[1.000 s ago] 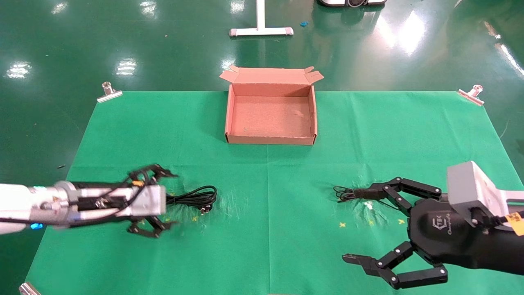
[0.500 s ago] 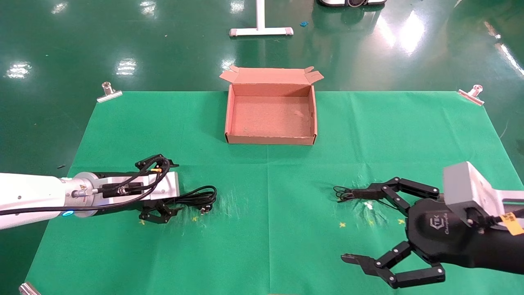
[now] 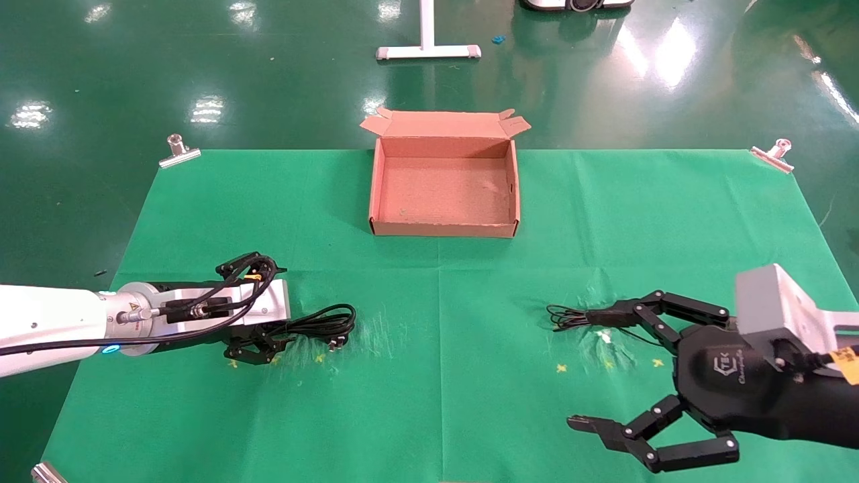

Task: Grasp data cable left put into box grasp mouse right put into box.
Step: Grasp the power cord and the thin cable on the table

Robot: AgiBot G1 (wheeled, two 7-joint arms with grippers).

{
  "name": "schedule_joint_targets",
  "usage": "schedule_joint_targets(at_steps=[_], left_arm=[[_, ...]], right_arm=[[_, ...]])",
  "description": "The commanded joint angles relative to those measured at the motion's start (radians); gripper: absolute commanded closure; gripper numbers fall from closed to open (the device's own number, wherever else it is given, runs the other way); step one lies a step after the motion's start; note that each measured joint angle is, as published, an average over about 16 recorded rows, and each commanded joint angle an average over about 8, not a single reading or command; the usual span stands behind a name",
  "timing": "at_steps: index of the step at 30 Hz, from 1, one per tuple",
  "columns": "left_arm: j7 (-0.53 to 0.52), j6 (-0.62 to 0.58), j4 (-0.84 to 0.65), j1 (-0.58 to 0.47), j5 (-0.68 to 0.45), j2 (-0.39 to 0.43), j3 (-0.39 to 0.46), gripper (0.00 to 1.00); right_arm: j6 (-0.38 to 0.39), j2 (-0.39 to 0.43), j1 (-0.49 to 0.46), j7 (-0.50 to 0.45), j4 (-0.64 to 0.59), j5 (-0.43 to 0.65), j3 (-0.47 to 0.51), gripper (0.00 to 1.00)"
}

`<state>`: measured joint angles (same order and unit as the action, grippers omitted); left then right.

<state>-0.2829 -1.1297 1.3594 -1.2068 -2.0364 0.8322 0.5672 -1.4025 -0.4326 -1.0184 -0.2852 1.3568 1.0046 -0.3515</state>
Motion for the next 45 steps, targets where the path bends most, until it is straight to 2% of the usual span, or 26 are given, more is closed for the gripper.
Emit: schedule_joint_targets(at_steps=[1,8,12,16,20,31,41,42,43,45], left_arm=[[0.001,-0.001,0.000,0.000,0.001,-0.001,0.000,0.00],[0.001,-0.001,0.000,0.000,0.002,-0.001,0.000,0.00],[0.001,-0.001,0.000,0.000,0.002,-0.001,0.000,0.00],[0.001,-0.001,0.000,0.000,0.002,-0.001,0.000,0.00],[0.001,-0.001,0.000,0.000,0.002,-0.001,0.000,0.00],[0.001,-0.001,0.000,0.000,0.002,-0.001,0.000,0.00],[0.001,-0.001,0.000,0.000,0.002,-0.001,0.000,0.00],[0.001,-0.001,0.000,0.000,0.002,-0.001,0.000,0.01],[0.001,-0.001,0.000,0.000,0.002,-0.001,0.000,0.09],[0.001,-0.001,0.000,0.000,0.002,-0.001,0.000,0.31]], right_arm=[[0.000,0.002,-0.002,-0.001,0.001,0.003,-0.001,0.00],[-0.038,-0.022,-0.145,-0.065,-0.004,0.312,-0.100,0.00],[-0.051,-0.090,-0.242,-0.096,-0.024,0.466,-0.151,0.00],[-0.047,-0.171,-0.308,-0.092,-0.085,0.564,-0.190,0.00],[-0.030,-0.248,-0.356,-0.040,-0.198,0.626,-0.219,0.00],[0.009,-0.457,-0.512,0.186,-0.603,0.720,-0.275,0.00],[0.058,-0.597,-0.623,0.345,-0.928,0.779,-0.312,0.00],[0.064,-0.606,-0.631,0.360,-0.953,0.783,-0.315,0.00],[0.070,-0.614,-0.637,0.372,-0.974,0.786,-0.316,0.00],[0.080,-0.628,-0.648,0.392,-1.009,0.792,-0.320,0.00]])
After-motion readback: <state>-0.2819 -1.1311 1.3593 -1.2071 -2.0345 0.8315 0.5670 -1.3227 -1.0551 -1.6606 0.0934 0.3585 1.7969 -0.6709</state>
